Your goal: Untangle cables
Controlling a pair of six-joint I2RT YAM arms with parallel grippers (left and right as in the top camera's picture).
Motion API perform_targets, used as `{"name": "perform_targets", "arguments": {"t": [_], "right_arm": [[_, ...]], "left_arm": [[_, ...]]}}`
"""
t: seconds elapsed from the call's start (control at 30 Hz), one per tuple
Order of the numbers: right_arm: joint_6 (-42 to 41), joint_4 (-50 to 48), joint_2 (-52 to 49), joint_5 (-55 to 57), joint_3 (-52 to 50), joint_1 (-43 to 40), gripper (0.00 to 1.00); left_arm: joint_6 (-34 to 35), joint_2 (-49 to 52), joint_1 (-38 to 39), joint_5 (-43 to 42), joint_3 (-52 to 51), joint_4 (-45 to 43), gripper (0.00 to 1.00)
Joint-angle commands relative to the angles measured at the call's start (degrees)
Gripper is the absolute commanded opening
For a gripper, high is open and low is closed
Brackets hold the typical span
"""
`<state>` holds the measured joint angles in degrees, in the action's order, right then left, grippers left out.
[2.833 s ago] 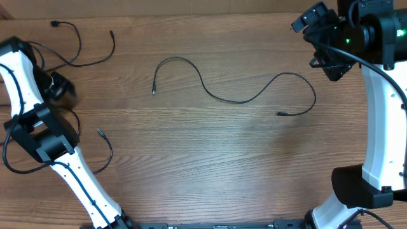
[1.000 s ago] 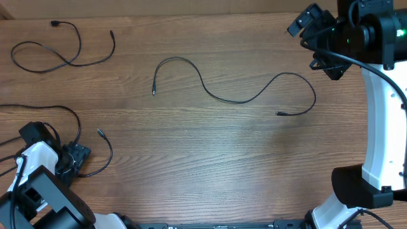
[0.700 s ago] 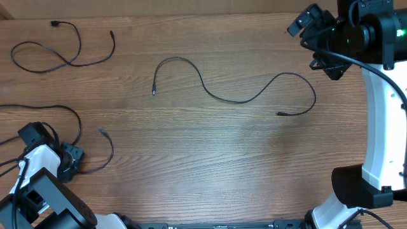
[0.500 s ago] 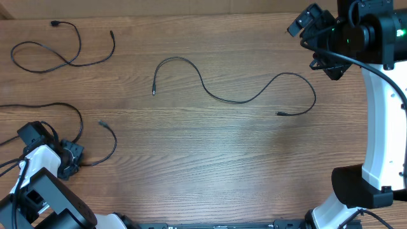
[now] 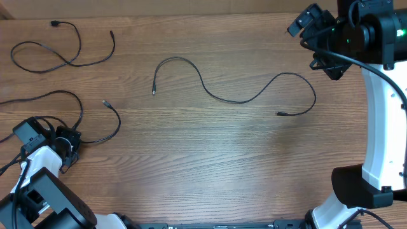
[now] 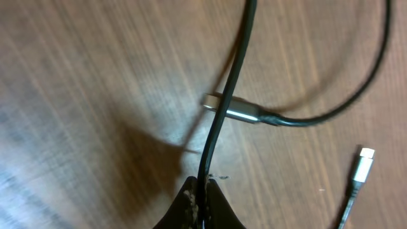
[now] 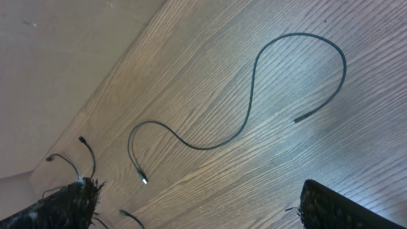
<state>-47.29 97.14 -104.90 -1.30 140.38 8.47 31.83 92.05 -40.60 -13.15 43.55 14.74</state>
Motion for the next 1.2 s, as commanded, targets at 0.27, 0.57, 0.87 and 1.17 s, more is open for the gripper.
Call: {"name": "perform_targets", "arguments": {"t": [0.27,0.57,0.87,1.17], "right_arm": [[-0.6,-0.1,1.2,-0.4,0.2,0.2,1.00],[-0.6,-0.1,1.2,-0.4,0.2,0.2,1.00],[-0.7,-0.1,1.2,-0.5,0.2,0.2,1.00],[-0.7,-0.1,1.1,-0.5,0.2,0.2,1.00]], "left_arm": [[-5.3,0.2,1.3,-2.8,9.8,4.4,0.41],[-6.8,0.2,1.2,4.7,16.7,7.7,0.93],[-15.7,5.2,0.7,15.7,17.0,6.4,0.91],[-18.1,17.1,0.8,11.0,35.7,20.7,0.91]]}}
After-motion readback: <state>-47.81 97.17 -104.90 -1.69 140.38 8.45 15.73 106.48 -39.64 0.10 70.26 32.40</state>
